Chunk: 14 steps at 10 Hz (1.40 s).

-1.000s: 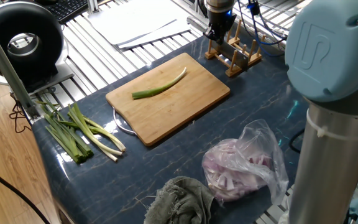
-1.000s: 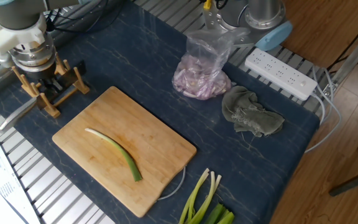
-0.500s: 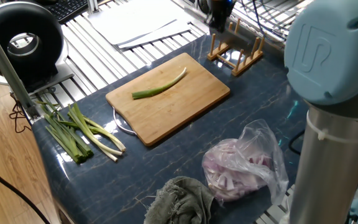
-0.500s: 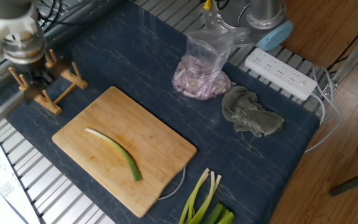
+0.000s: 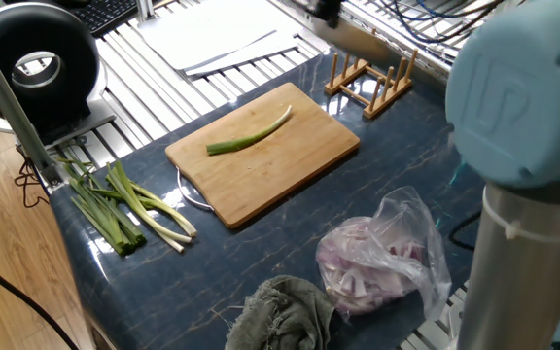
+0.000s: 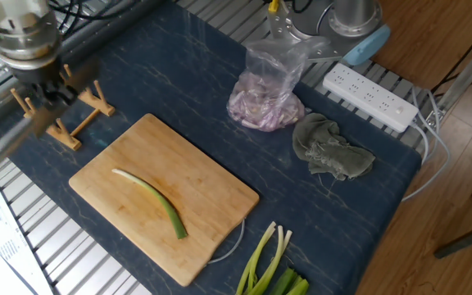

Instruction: Chop the scallions

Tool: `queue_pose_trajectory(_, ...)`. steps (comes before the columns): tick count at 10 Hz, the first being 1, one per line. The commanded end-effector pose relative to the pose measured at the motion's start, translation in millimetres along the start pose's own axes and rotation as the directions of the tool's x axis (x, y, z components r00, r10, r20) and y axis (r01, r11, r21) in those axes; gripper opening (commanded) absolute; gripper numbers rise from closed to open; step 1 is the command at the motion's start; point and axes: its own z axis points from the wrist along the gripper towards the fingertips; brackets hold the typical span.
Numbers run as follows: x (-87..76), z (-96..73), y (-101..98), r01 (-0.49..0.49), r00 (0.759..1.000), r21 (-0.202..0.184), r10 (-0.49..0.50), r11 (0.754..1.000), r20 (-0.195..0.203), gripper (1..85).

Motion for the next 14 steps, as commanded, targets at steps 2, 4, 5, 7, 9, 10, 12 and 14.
queue_pose_trajectory(2, -27.4, -4.8, 29.1, 0.114, 0.992, 0.0, -0.114, 0.993, 0.05, 1.3)
queue_pose_trajectory(4, -45.8, 6.4, 53.2, 0.082, 0.994, -0.104, -0.073, 0.991, 0.082, 1.3)
queue_pose_trajectory(5, -49.5, 8.6, 71.3, 0.029, 0.997, -0.179, -0.015, 0.984, 0.075, 1.3)
queue_pose_trajectory(7, -48.9, 20.2, 66.5, -0.037, 0.998, -0.182, 0.044, 0.983, 0.037, 1.3)
queue_pose_trajectory(9, -26.8, 36.6, 60.0, -0.117, 0.991, -0.187, 0.103, 0.975, -0.086, 1.3)
queue_pose_trajectory(10, -24.1, 39.8, 66.9, -0.148, 0.986, -0.219, 0.126, 0.965, -0.11, 1.3)
queue_pose_trajectory(12, -20.1, 45.6, 75.4, -0.181, 0.981, -0.234, 0.156, 0.955, -0.119, 1.3)
queue_pose_trajectory(14, -21.7, 59.2, 77.5, -0.171, 0.984, -0.223, 0.156, 0.96, -0.084, 1.3)
